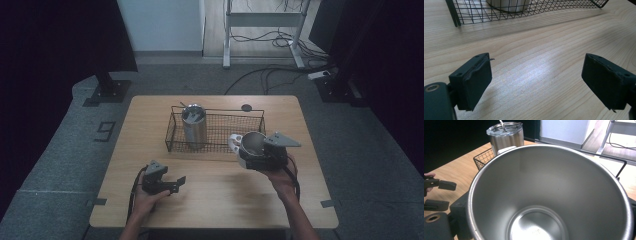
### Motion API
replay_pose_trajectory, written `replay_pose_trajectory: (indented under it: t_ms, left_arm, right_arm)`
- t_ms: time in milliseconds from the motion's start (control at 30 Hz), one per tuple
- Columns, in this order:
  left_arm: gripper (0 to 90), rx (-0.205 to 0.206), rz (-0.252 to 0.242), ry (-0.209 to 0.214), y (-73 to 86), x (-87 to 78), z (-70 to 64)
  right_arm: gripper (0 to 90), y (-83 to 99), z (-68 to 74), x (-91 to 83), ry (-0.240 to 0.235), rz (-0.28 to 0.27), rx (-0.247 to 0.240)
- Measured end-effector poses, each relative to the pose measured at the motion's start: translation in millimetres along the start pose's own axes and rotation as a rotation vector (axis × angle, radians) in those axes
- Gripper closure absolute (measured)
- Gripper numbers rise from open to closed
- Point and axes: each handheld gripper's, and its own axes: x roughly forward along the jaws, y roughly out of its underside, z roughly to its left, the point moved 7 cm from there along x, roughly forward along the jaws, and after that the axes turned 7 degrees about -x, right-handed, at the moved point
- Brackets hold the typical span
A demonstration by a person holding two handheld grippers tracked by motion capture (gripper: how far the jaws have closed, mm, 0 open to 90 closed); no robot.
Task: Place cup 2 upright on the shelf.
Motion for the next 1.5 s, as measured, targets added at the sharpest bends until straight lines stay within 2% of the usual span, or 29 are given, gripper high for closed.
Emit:
replay_pose_trajectory:
  t_ms: [467,967,1133,1500]
  left_arm:
    - [9.7,0.006,0.008,-0.001,1.3,1.2,-1.1]
    - [9.7,0.002,0.002,0.003,0.1,-1.4,-1.0]
    - [9.7,0.004,0.004,0.003,0.3,-1.0,-1.0]
    - [9.8,0.003,0.003,0.0,0.5,-1.2,-0.7]
  right_arm:
    - [6.7,-11.4,-9.4,11.3,-0.002,0.02,-0.011]
    - [6.7,-23.8,-24.6,19.9,0.02,0.032,0.006]
    - [6.7,-25.5,-31.1,27.6,0.022,0.037,0.019]
    - [6.7,-31.6,-34.8,35.5,0.021,0.04,0.012]
